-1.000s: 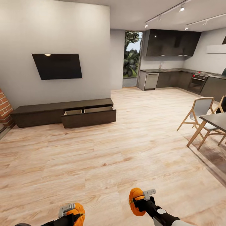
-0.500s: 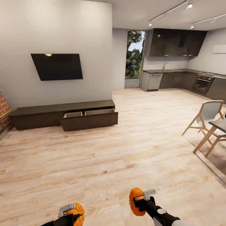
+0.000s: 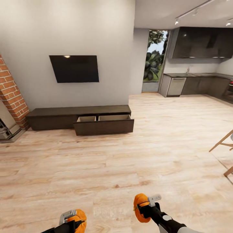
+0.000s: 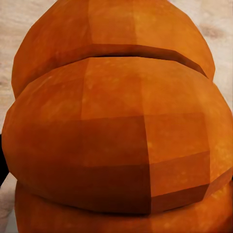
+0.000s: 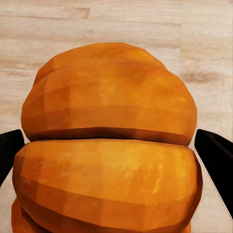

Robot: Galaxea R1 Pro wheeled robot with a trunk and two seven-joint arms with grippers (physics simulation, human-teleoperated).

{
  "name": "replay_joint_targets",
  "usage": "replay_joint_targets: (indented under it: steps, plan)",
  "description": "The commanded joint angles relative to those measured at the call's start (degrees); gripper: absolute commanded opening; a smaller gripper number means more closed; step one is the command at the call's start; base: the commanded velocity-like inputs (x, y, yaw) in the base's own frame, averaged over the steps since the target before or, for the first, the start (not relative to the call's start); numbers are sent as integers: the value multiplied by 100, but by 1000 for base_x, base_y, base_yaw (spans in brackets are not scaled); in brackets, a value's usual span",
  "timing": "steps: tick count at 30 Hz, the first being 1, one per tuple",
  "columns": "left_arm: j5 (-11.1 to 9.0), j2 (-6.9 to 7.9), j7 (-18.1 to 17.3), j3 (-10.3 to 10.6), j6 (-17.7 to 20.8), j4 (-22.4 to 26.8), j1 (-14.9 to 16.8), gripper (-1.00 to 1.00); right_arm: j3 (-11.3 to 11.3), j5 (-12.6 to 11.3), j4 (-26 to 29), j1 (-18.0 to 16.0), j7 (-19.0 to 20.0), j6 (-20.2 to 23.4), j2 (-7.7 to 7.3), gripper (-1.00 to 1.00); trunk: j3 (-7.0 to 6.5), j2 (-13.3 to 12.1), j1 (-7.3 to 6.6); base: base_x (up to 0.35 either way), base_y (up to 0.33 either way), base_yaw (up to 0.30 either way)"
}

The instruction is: Place each of the two pumpkins and all three candles from the living room inside a cabinet in the living room (use any cabinet), then make sure every cabinet is closed, and position the cauldron so it is next to a table in the living room.

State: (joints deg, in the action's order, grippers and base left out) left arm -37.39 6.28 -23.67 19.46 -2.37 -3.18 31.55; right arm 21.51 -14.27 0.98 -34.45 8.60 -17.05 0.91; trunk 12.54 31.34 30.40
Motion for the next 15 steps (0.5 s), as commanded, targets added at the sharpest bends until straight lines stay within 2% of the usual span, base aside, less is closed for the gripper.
replay_joint_targets:
  steps: [1,3,6,7,10,11,12,13,15]
  plan:
    - [-4,3,-14,-13,0,2,1,-100,-6,1,11,-1,26,0,-4,-100,-1,0,0,335,0,75]
    - [-11,12,-37,-13,0,2,1,-100,-10,-20,19,-1,331,0,-20,-100,-1,0,0,335,0,31]
    - [-26,76,-72,-16,-7,7,1,-100,-55,-45,19,0,1028,0,-86,-100,-1,0,0,336,0,9]
    - [-28,96,-116,-18,-8,9,1,-100,-66,-53,21,0,1106,0,-99,-100,-1,0,0,336,0,3]
    - [-42,345,-1032,-52,26,32,5,-100,-80,-339,28,-1,1294,4,-177,-100,-1,0,0,337,0,1]
    - [-41,467,-1590,-58,64,88,10,-100,-78,-500,29,-1,1478,8,-206,-100,-1,0,0,337,0,0]
    - [-39,516,-1936,-59,103,154,23,-100,-78,-593,26,-1,1663,18,-220,-100,-1,0,0,338,0,0]
    - [-28,544,-2208,-58,168,253,37,-100,-77,-663,22,-1,1848,29,-230,-100,-1,0,0,338,0,0]
    - [-17,584,-2505,-57,484,476,47,-100,-77,-747,11,-1,2148,45,-249,-100,-1,0,0,338,0,0]
